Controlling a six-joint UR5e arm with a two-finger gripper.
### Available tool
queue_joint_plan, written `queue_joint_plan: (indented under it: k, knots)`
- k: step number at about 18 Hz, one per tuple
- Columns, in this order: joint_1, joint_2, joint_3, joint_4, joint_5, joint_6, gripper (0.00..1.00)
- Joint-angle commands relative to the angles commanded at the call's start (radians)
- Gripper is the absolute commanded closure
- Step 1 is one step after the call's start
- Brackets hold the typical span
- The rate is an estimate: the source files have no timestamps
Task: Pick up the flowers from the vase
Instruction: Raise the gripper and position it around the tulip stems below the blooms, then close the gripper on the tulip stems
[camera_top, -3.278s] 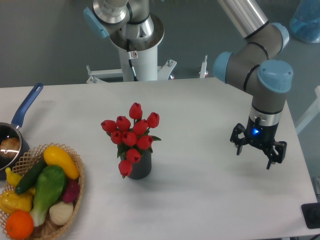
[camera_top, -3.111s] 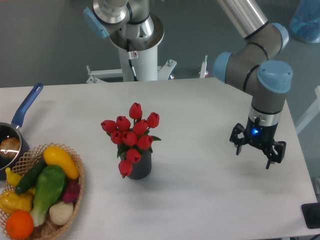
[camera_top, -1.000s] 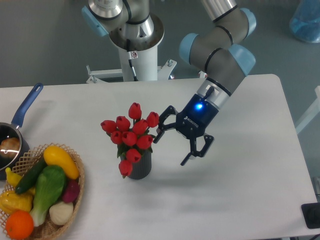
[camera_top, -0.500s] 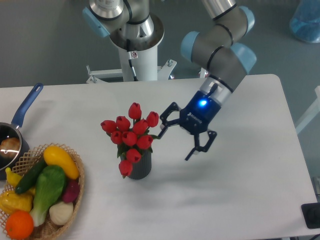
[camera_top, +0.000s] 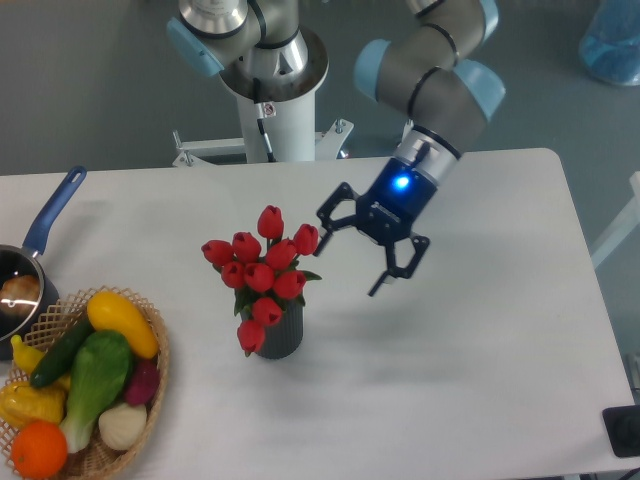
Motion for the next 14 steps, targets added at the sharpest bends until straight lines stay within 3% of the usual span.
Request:
queue_joint_plan:
  k: [4, 9, 12, 14]
  knots:
    - [-0.063, -0.005, 0.007, 0.0, -0.008, -0.002, 0.0]
    - [-0.074, -0.011, 0.009, 0.0, -0.044, -0.003, 0.0]
    - [-0.069, -0.014, 0.009, 0.0, -0.058, -0.011, 0.41]
    - [-0.065, -0.014, 0.009, 0.0, -0.058, -0.018, 0.77]
